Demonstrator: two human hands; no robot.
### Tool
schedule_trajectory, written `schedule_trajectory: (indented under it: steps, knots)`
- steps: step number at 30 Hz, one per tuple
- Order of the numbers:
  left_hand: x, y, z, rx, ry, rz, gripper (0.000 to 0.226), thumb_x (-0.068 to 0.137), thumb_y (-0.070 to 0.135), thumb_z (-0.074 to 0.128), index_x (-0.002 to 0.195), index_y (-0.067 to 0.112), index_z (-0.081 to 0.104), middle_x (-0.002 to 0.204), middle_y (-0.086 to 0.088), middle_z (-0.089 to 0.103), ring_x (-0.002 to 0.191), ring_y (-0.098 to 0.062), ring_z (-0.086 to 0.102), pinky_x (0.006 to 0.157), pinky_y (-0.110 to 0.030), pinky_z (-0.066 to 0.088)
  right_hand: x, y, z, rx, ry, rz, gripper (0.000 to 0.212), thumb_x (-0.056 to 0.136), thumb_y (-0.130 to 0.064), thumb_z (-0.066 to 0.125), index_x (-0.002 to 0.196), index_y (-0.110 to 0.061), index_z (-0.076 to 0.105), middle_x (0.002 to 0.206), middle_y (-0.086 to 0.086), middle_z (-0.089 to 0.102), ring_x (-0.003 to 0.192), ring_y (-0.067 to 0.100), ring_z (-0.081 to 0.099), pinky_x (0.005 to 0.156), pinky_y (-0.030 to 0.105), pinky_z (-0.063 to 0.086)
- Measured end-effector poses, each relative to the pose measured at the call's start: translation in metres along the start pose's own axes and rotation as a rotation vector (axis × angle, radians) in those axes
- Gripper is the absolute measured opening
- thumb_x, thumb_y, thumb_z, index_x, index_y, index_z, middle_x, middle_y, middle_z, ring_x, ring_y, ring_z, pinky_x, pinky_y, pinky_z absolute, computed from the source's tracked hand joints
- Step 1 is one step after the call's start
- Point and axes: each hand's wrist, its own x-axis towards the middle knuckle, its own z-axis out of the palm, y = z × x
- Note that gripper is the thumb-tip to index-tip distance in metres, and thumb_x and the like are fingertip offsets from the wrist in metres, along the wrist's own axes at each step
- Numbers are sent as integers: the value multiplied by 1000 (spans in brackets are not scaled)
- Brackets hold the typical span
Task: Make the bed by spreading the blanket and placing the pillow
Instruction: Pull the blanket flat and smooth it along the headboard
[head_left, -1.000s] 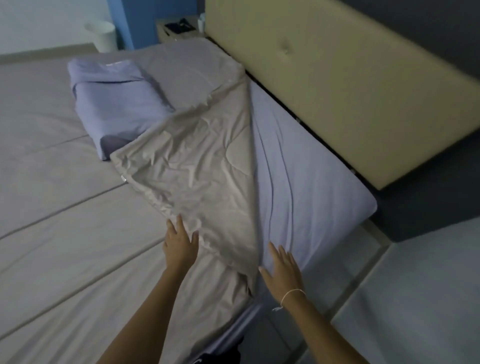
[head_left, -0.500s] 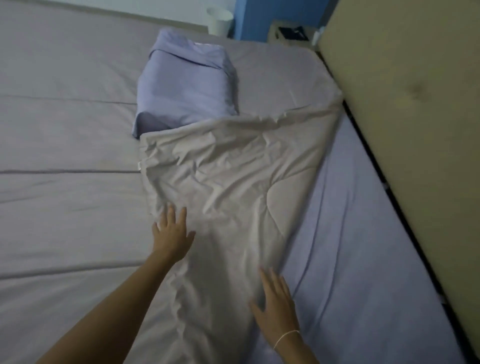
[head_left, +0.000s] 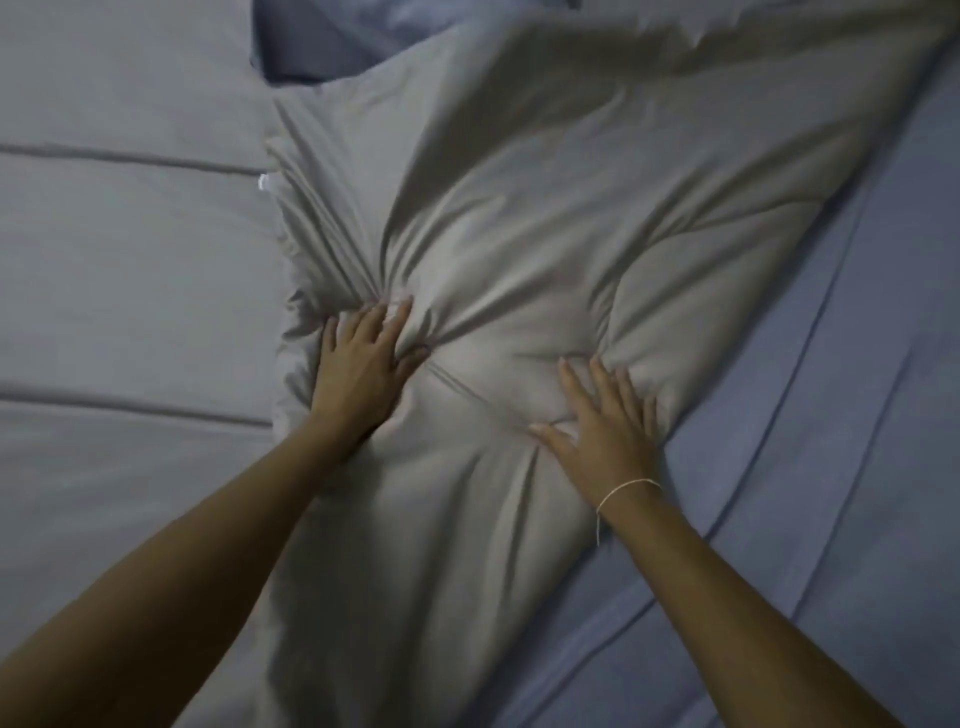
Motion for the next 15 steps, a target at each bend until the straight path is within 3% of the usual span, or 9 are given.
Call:
schedule_trajectory:
  steps: [2, 4, 6, 8, 10, 12, 14, 15]
  knots:
    - [-19, 15, -14, 32, -47, 55, 57, 97, 41, 41, 149, 28, 21, 134, -9, 54, 115, -33, 51, 100, -43, 38, -12, 8, 7, 54, 67, 4, 61, 87, -53, 54, 143, -31, 40, 149, 4, 40, 141, 27, 29, 113, 50, 19]
    - [-48, 41, -32, 15, -217, 145, 64, 95, 34, 44, 150, 33, 13, 130, -8, 56, 108, -33, 56, 91, -41, 44, -27, 25, 3, 108, 111, -3, 43, 86, -29, 64, 127, -16, 60, 123, 17, 59, 120, 37, 51, 105, 50, 34]
    - [-82, 71, -46, -15, -421, 253, 68, 92, 48, 41, 149, 37, 5, 128, -9, 57, 107, -33, 58, 85, -40, 49, -47, 53, -6, 105, 130, -22, 30, 79, -6, 70, 109, -5, 69, 100, 24, 64, 95, 44, 60, 87, 50, 49]
    - [-115, 95, -60, -85, -494, 339, 63, 89, 63, 32, 144, 39, 14, 120, -7, 62, 102, -34, 62, 78, -38, 51, -72, 84, -16, 92, 55, 17, 28, 72, 8, 72, 99, 1, 70, 93, 26, 65, 86, 46, 62, 77, 49, 54]
    - [-123, 103, -73, -220, -449, 339, 52, 90, 63, 35, 133, 35, 37, 110, -2, 66, 98, -30, 64, 75, -35, 51, -91, 107, -34, 87, -85, 122, 32, 74, 7, 70, 104, -2, 69, 102, 24, 66, 93, 42, 62, 80, 43, 52]
    - [-102, 94, -75, -356, -254, 262, 43, 92, 51, 46, 127, 26, 55, 117, -4, 66, 104, -28, 63, 85, -33, 49, -101, 117, -57, 135, -188, 272, 35, 74, 1, 67, 107, -11, 67, 109, 18, 66, 96, 35, 63, 81, 37, 49]
    - [-71, 73, -70, -291, -7, 120, 48, 92, 46, 51, 129, 16, 56, 134, -14, 56, 118, -34, 55, 98, -40, 45, -99, 110, -80, 194, -131, 345, 30, 74, -2, 66, 102, -14, 66, 108, 17, 65, 95, 33, 62, 80, 36, 47]
    - [-57, 60, -67, -217, 51, -17, 57, 91, 51, 50, 136, 16, 49, 144, -17, 45, 129, -37, 45, 106, -48, 38, -94, 101, -89, 208, -14, 335, 29, 75, -2, 66, 102, -13, 65, 107, 19, 64, 96, 35, 61, 81, 36, 47]
